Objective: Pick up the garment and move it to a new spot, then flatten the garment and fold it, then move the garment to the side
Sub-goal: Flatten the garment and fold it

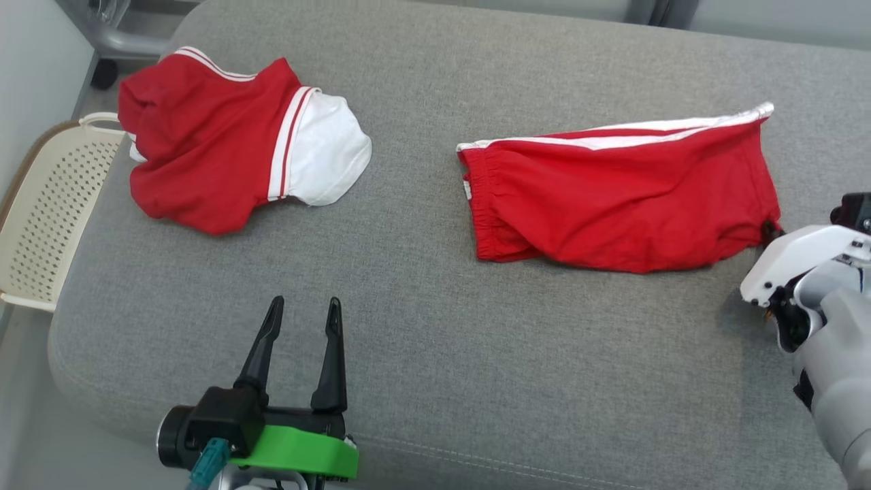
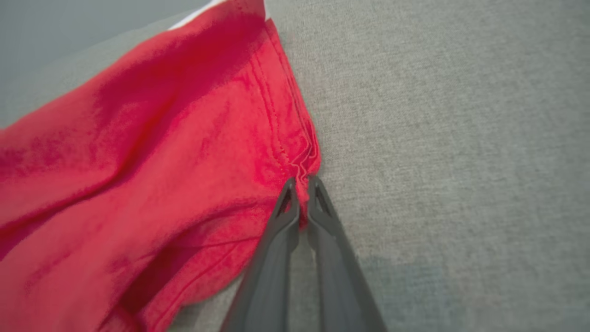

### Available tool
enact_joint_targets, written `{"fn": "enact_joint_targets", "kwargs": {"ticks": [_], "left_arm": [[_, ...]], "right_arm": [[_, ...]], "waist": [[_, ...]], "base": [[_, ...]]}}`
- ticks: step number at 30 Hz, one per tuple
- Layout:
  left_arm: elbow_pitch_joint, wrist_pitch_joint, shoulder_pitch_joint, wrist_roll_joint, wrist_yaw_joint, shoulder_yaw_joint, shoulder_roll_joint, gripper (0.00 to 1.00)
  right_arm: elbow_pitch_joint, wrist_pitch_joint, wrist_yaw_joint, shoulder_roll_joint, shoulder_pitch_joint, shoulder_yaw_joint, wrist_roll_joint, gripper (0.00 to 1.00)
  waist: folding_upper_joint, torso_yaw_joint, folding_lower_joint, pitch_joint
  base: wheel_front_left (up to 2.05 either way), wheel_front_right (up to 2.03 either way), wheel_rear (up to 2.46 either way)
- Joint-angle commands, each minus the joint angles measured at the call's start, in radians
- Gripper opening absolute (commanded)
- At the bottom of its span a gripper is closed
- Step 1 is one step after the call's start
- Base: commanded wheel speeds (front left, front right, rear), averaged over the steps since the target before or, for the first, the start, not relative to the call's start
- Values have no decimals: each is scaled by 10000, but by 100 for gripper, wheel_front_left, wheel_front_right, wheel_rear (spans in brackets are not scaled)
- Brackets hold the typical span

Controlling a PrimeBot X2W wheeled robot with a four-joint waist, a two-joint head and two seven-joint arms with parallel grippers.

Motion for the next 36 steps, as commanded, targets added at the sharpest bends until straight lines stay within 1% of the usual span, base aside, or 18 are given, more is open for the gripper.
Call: {"fn": "enact_joint_targets", "kwargs": {"ticks": [1, 4, 10, 11, 12, 19, 23, 26, 27, 30, 32, 36], "left_arm": [[101, -10, 244, -14, -15, -32, 5, 100], [265, -10, 401, 53, -79, -64, 6, 100], [514, -10, 763, -58, -71, -53, 6, 100], [562, -10, 791, -55, -72, -55, 7, 100], [628, -10, 817, -59, -72, -51, 7, 100], [1052, -10, 808, -163, 38, 43, 7, 100], [1363, 11, 957, -303, 143, 205, 18, 100], [1519, 64, 985, -487, 255, 407, 59, 100], [1519, 64, 985, -487, 255, 407, 59, 100], [1648, 103, 864, -707, 356, 679, 155, 100], [1696, 90, 758, -808, 388, 857, 223, 100], [1780, 63, 702, -839, 455, 1090, 369, 100]], "right_arm": [[51, -114, -17, 68, 330, -19, 80, 0], [54, -281, -17, 47, 672, 13, 40, 0], [11, -290, -17, 236, 1288, 42, 219, 0], [-26, -276, -17, 270, 1365, 70, 247, 27], [-67, -268, -17, 302, 1431, 101, 255, 100], [-639, -710, -16, 453, 1799, 483, 86, 100], [-1232, -1129, -16, 668, 2248, 723, 8, 100], [-1907, -1325, -16, 788, 2663, 940, -188, 100], [-1907, -1325, -16, 788, 2663, 940, -188, 100], [-2813, -1418, -16, 803, 3150, 954, -533, 100], [-3889, -1431, -16, 924, 3504, 534, -753, 100], [-6033, -1421, -13, 1455, 4578, -42, -1404, 100]], "waist": [[0, -226, 0, -517], [0, -329, 0, -814], [0, -537, 0, -1288], [0, -562, 0, -1333], [0, -579, 0, -1365], [0, -820, 0, -1718], [0, -1072, 0, -2195], [0, -1325, 0, -2510], [0, -1325, 0, -2510], [0, -1584, 0, -2710], [0, -1766, 0, -2824], [0, -2171, 0, -3003]], "base": [[0, 0, 0], [0, 0, 0], [0, 0, 0], [0, 0, 0], [0, 0, 0], [0, 0, 0], [0, 0, 0], [0, 0, 0], [0, 0, 0], [0, 0, 0], [0, 0, 0], [0, 0, 0]]}}
